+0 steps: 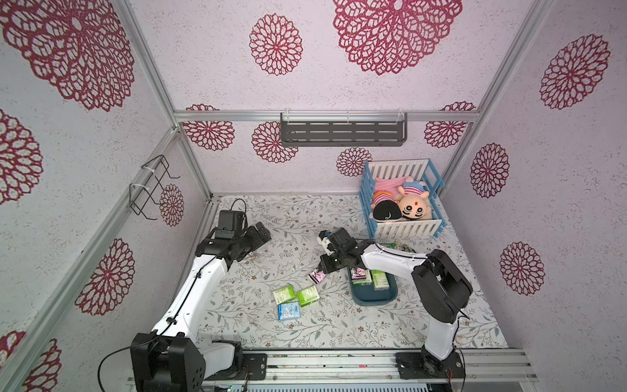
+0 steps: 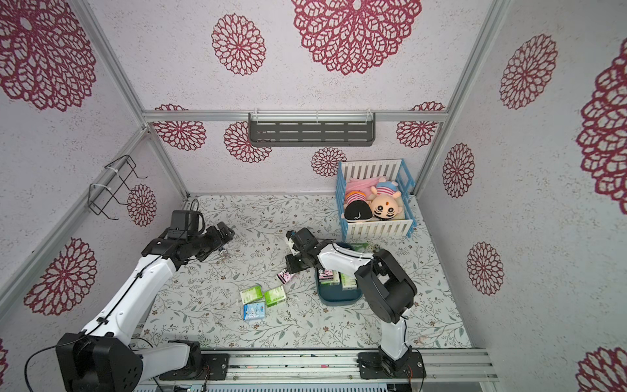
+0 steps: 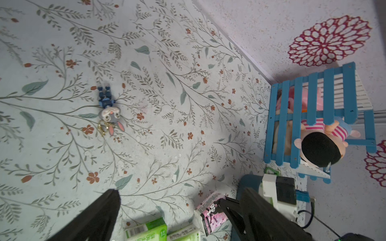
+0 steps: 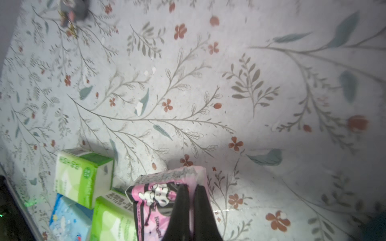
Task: Put the pocket tissues into the storage box
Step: Pick up the pocket tissues from the center of the board, then place the pocket tissues in the storage box.
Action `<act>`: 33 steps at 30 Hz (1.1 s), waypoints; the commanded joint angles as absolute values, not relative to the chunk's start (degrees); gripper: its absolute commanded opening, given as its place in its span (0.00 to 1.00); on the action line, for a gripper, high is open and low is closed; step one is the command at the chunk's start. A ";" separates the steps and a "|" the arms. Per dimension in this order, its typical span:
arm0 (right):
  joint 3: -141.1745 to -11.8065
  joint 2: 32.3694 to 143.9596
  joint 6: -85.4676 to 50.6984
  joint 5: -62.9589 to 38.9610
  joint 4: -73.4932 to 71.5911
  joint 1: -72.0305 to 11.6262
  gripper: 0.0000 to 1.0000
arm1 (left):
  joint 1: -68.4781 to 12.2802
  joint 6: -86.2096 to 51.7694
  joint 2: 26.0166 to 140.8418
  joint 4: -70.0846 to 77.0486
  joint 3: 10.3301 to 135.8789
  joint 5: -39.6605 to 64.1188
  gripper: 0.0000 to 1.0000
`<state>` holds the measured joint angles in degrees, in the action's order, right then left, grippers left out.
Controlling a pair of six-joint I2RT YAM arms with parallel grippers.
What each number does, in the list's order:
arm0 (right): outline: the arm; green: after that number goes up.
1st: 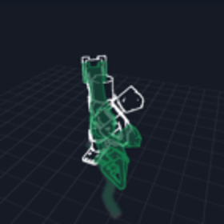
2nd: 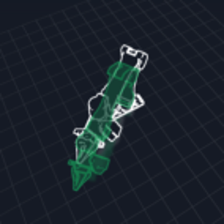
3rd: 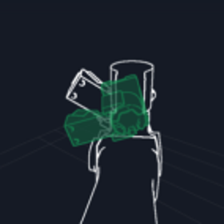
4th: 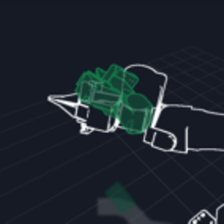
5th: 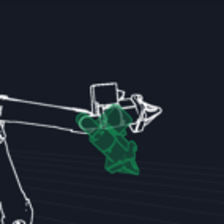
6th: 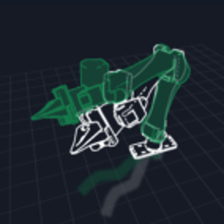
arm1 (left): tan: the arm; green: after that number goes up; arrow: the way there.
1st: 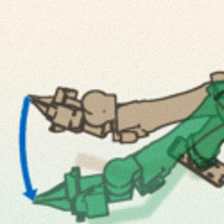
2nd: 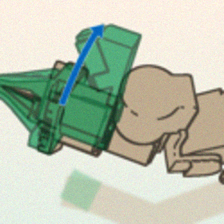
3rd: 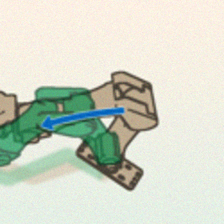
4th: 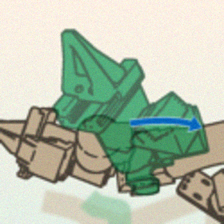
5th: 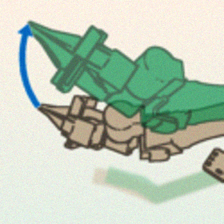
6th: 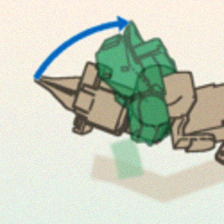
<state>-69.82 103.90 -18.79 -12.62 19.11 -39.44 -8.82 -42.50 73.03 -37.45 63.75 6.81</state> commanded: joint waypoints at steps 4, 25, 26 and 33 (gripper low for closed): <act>-63.11 82.95 -26.73 -3.45 16.81 -32.78 0.00 | -18.52 -41.93 78.44 -33.80 68.43 2.63 0.97; -35.01 63.68 -36.03 1.71 16.38 -19.95 0.00 | -29.33 -35.69 87.23 -27.69 76.09 5.45 0.97; -34.70 64.28 -36.27 1.74 15.05 -19.96 0.00 | -29.20 -35.68 87.12 -27.69 75.71 5.43 0.97; -34.77 70.34 -36.94 0.88 7.97 -19.51 0.00 | -28.00 -35.68 85.72 -28.43 74.23 4.96 0.97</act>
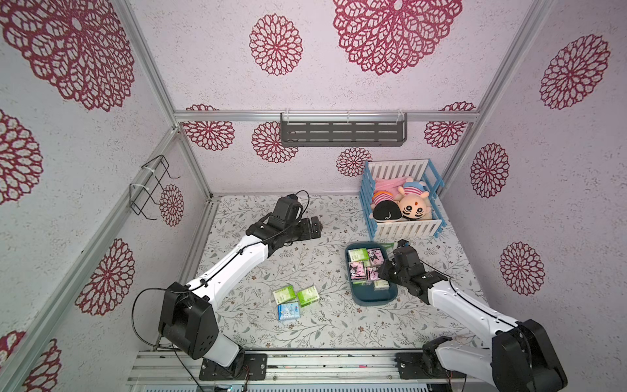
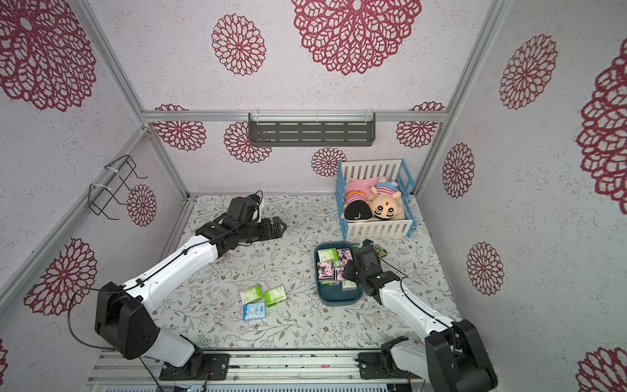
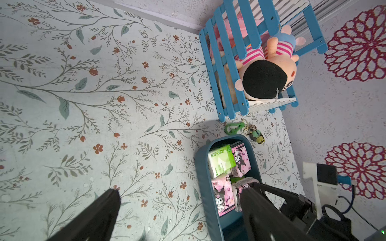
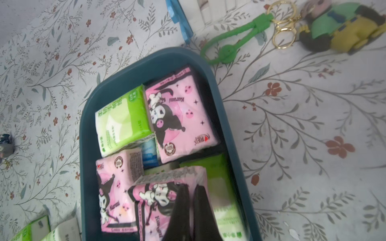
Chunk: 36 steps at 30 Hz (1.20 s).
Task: Put the pocket tissues into the storage box
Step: Place the pocket tissues in the storage box, then pick up the pocket tissues from the center of the board.
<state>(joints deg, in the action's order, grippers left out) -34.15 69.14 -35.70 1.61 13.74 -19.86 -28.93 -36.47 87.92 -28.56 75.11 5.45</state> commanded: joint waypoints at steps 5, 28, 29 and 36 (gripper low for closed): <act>-35.07 72.65 -36.39 1.17 6.47 -19.40 0.05 | -26.25 -36.08 83.79 -28.46 72.61 5.26 0.97; -44.76 71.92 -30.82 4.96 9.37 -28.29 0.65 | -11.82 -38.58 67.42 -40.85 66.92 2.75 0.97; -46.41 73.36 -30.31 4.97 9.40 -29.62 0.65 | -9.65 -39.11 66.01 -41.34 65.86 3.17 0.97; -56.34 84.39 -23.91 -0.68 7.47 -40.17 0.72 | -3.19 -39.39 58.38 -41.74 59.27 3.18 0.97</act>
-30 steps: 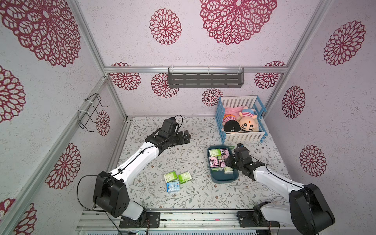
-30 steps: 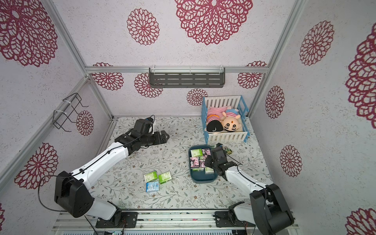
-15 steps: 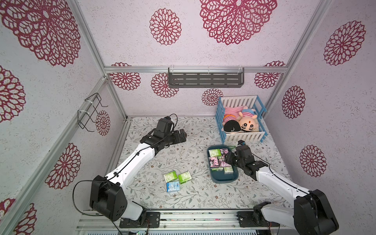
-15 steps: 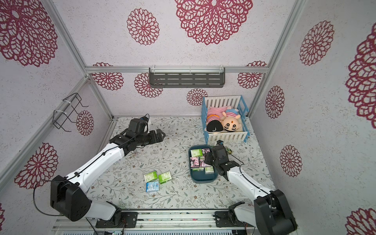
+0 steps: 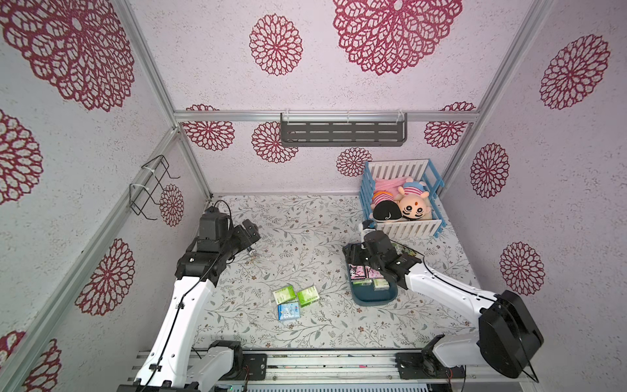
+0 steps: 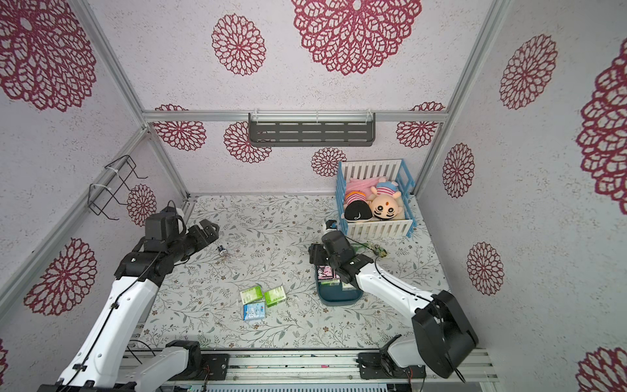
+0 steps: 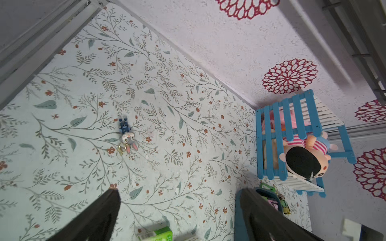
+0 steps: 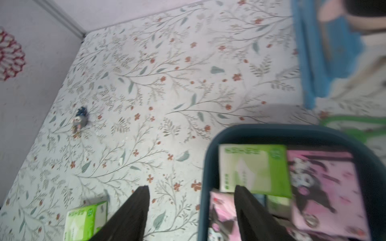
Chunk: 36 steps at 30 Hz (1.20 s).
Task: Put the pocket tissues into the storage box
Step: Pick up the pocket tissues from the center of the board.
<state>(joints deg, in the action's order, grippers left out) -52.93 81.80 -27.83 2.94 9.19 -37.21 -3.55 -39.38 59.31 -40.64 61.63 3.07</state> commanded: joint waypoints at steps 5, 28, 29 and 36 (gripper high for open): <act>-60.13 93.22 -24.87 -10.78 9.72 -42.74 0.71 | -3.21 -41.40 58.32 -42.43 57.21 3.29 0.97; -78.74 115.58 -20.36 -18.17 17.52 -54.87 0.71 | -0.10 -41.09 59.22 -41.87 55.63 1.54 0.97; -79.32 116.02 -20.23 -18.23 17.71 -55.08 0.71 | 0.00 -41.05 59.26 -41.78 55.58 1.72 0.97; -82.15 118.85 -20.04 -18.47 18.71 -56.36 0.67 | 0.00 -40.93 59.20 -42.32 55.53 2.09 0.97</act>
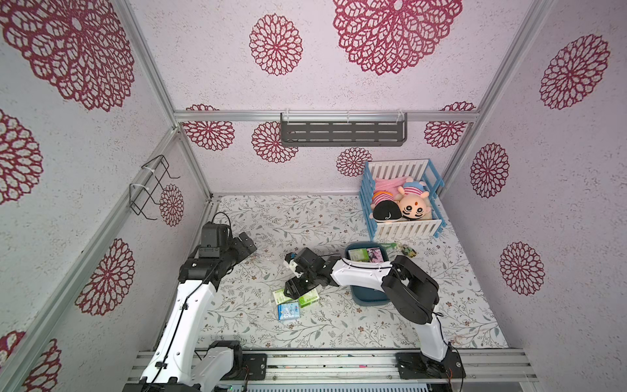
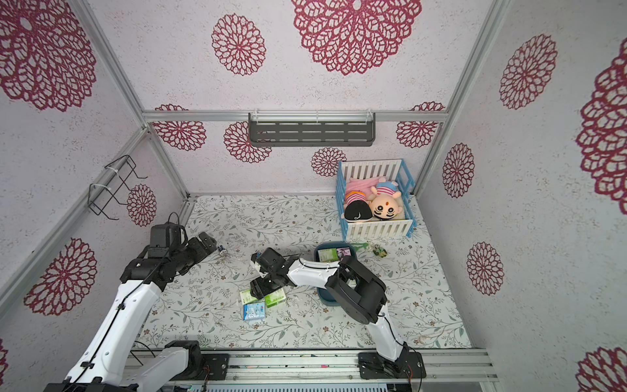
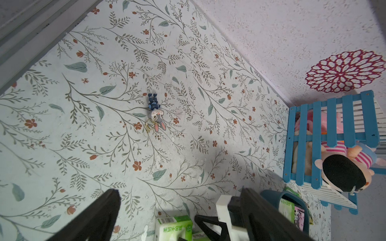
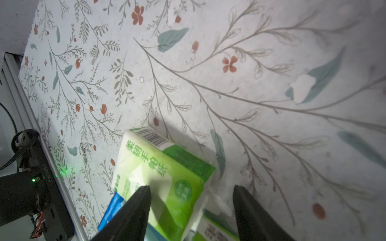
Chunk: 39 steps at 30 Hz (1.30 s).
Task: Put the pocket tissues into the storage box
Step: Pick up the pocket tissues from the center of the board, then place the pocket tissues in the storage box.
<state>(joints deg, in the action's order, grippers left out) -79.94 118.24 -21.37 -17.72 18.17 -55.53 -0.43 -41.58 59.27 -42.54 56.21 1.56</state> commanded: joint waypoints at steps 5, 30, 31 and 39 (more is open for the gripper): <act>-83.30 119.95 -20.22 -17.01 19.99 -56.57 0.45 | -0.21 -42.49 58.28 -43.37 55.42 2.66 0.97; -69.37 91.14 -25.45 -7.16 13.24 -46.23 0.00 | -9.80 -36.74 67.28 -43.48 67.61 -2.69 0.97; -68.39 89.18 -24.95 -6.66 14.79 -45.13 0.00 | -10.13 -36.58 68.21 -41.59 67.12 -0.49 0.97; -55.01 71.96 -25.82 -0.68 25.09 -37.45 0.00 | -26.52 -38.01 80.50 -32.56 73.04 4.26 0.97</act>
<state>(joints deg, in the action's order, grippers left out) -58.72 75.99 -25.12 -4.27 18.98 -37.52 -21.41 -37.67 78.48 -38.35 70.54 1.56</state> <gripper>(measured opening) 0.050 0.974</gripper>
